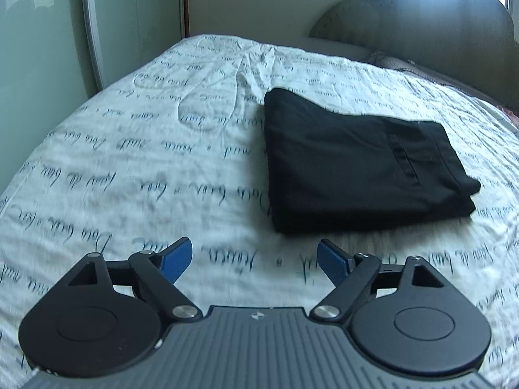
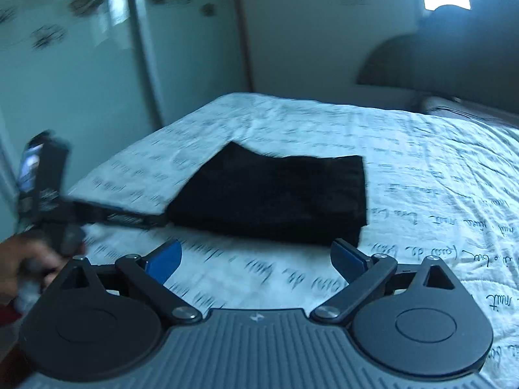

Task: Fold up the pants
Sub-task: 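Release the folded trousers and pull both grippers back from the bundle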

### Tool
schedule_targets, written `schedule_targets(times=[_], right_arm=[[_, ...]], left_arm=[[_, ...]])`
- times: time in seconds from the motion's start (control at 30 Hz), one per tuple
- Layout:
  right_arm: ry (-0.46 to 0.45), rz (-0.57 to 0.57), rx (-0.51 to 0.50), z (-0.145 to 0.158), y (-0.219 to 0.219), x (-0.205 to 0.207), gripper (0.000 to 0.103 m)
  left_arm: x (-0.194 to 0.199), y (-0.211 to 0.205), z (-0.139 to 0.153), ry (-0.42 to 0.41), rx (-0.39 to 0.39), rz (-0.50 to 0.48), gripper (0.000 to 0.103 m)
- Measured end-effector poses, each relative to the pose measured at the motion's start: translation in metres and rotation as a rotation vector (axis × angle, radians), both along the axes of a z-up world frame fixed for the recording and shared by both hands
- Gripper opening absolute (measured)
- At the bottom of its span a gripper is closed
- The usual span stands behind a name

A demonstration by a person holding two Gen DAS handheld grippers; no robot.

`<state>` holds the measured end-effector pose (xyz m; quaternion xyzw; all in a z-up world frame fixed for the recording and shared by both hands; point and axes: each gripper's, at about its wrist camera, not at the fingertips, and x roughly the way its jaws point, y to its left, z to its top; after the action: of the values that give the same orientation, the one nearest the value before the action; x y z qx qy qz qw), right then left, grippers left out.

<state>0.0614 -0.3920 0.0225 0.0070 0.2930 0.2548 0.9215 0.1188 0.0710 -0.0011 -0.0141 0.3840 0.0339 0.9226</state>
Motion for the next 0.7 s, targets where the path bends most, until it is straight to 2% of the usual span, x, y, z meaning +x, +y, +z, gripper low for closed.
schedule_targets(times=[0.1, 0.17, 0.23, 0.33, 0.37, 0.4, 0.43, 0.53, 0.6, 0.7], right_arm=[[0.001, 0.115, -0.018, 0.013, 0.011, -0.027, 0.099], [0.02, 0.201, 0.056, 0.022, 0.014, -0.04, 0.099], [0.091, 0.307, 0.257, 0.031, 0.007, -0.048, 0.099], [0.192, 0.444, 0.662, 0.032, -0.011, -0.042, 0.102], [0.207, 0.444, 0.737, 0.028, -0.014, -0.037, 0.103], [0.21, 0.412, 0.747, 0.025, -0.015, -0.033, 0.103], [0.207, 0.335, 0.7, 0.021, -0.014, -0.028, 0.103], [0.176, 0.049, 0.416, 0.005, 0.0, -0.016, 0.103], [0.134, -0.078, 0.25, -0.011, 0.011, -0.007, 0.103], [0.107, -0.195, 0.126, -0.036, 0.02, 0.004, 0.103]], left_arm=[[-0.009, 0.0, -0.002, 0.012, -0.007, -0.003, 0.086], [-0.014, 0.0, -0.003, 0.023, -0.011, -0.004, 0.087], [-0.018, 0.001, -0.003, 0.032, -0.016, -0.01, 0.087], [-0.022, -0.001, -0.005, 0.035, -0.014, -0.011, 0.088], [-0.022, -0.002, -0.006, 0.037, -0.009, -0.01, 0.088], [-0.022, -0.003, -0.007, 0.04, -0.004, -0.008, 0.088], [-0.022, -0.004, -0.009, 0.04, -0.003, -0.008, 0.088], [-0.023, -0.008, -0.014, 0.038, -0.002, -0.005, 0.088], [-0.023, -0.011, -0.018, 0.036, -0.003, -0.004, 0.088], [-0.023, -0.017, -0.023, 0.027, 0.006, -0.008, 0.088]])
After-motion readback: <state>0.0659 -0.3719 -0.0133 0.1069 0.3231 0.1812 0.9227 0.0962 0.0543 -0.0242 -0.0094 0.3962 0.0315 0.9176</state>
